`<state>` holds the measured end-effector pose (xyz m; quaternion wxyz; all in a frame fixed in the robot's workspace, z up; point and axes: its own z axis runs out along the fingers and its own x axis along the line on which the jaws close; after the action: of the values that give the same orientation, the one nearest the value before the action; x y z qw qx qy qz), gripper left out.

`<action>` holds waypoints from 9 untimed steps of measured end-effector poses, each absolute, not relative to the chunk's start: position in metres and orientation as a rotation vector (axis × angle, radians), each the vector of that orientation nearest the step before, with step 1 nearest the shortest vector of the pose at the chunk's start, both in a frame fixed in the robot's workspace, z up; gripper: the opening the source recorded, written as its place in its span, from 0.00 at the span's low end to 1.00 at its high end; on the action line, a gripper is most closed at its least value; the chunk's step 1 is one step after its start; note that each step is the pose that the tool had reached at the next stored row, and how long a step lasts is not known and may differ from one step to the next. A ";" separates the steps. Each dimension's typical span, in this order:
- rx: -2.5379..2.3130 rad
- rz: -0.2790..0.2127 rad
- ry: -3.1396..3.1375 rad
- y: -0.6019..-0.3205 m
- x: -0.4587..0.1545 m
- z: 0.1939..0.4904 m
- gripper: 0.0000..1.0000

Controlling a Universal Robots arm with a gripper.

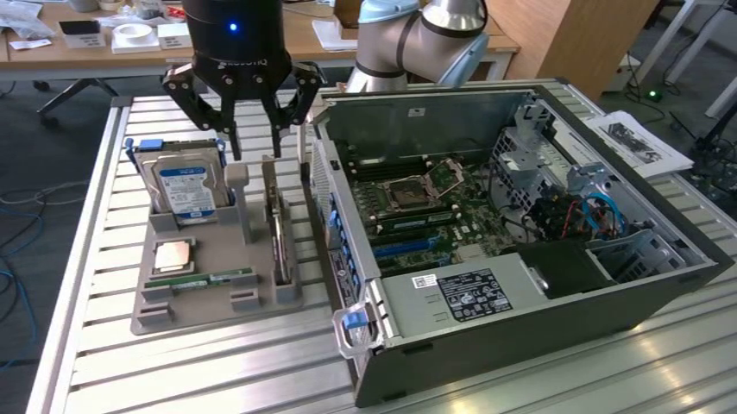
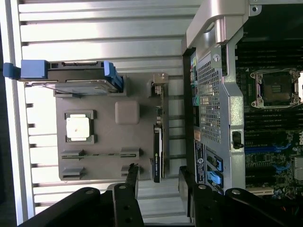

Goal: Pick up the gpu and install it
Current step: 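Pick up the gpu and move the gpu toward the slot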

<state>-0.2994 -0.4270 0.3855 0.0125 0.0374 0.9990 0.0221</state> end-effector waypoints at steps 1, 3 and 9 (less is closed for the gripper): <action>0.117 0.069 3.114 -0.427 -0.299 0.385 0.47; 0.117 0.069 3.114 -0.427 -0.299 0.385 0.47; 0.117 0.069 3.114 -0.427 -0.299 0.383 0.47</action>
<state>-0.2995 -0.4271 0.3829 0.0125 0.0374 0.9990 0.0222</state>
